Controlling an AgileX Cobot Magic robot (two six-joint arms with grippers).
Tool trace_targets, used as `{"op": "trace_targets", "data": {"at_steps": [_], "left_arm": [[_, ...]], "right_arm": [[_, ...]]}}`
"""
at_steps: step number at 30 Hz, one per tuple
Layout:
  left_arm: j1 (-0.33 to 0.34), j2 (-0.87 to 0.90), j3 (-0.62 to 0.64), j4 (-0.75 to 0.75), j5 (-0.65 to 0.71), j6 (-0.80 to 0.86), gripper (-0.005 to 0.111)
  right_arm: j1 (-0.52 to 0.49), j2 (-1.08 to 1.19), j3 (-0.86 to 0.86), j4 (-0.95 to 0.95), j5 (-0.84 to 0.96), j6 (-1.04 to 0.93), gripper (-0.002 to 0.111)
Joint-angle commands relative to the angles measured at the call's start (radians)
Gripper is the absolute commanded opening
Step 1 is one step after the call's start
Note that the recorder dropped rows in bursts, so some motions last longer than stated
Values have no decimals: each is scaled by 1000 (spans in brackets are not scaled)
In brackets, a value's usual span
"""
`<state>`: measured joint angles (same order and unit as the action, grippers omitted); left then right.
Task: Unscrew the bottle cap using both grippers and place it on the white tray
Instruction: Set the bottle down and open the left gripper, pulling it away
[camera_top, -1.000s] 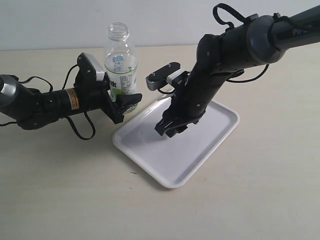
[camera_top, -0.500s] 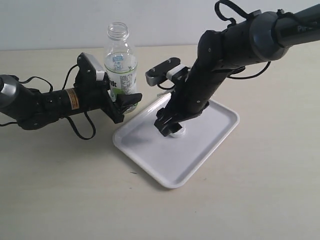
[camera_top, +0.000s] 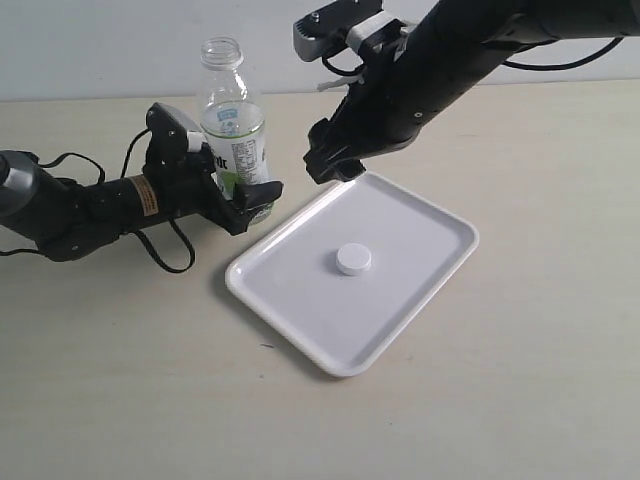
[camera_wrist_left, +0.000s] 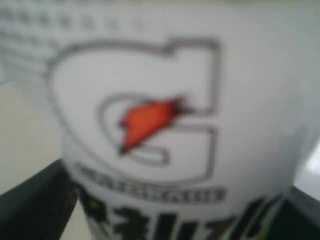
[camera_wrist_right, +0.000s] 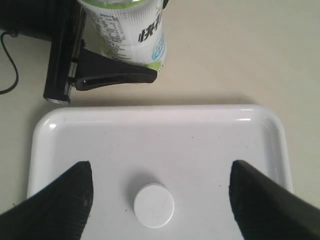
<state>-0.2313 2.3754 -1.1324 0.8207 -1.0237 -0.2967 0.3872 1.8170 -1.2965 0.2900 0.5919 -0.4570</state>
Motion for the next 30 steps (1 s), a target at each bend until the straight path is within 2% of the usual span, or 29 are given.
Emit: {"op": "trace_targets", "data": {"at_steps": [1,4,11,17,21,27,30], "left_arm": [[0,-1,4,-38,1,-23,96],[2,-3,4,-10,1,-23,105],[3,-11,4,18,1,-26,105],[70,-17,4,50,1,-102,105],[140,-23,4,151,-16,-195,105],[202,-23,4,311,-197,-243,105],[203,-31,4,358,-197,-254,105]], "right_arm": [[-4,-17,3,0,-9,-6,72],[-4,-17,3,0,-9,-6,72],[-4,-17,3,-3,-11,-6,72],[-4,-17,3,-3,-11,-6,72],[-4,-17,3,-3,-11,-6,72],[-4,-17,3,-3,-11,-13,72],[-4,-17,3,-3,-11,-13,72]]}}
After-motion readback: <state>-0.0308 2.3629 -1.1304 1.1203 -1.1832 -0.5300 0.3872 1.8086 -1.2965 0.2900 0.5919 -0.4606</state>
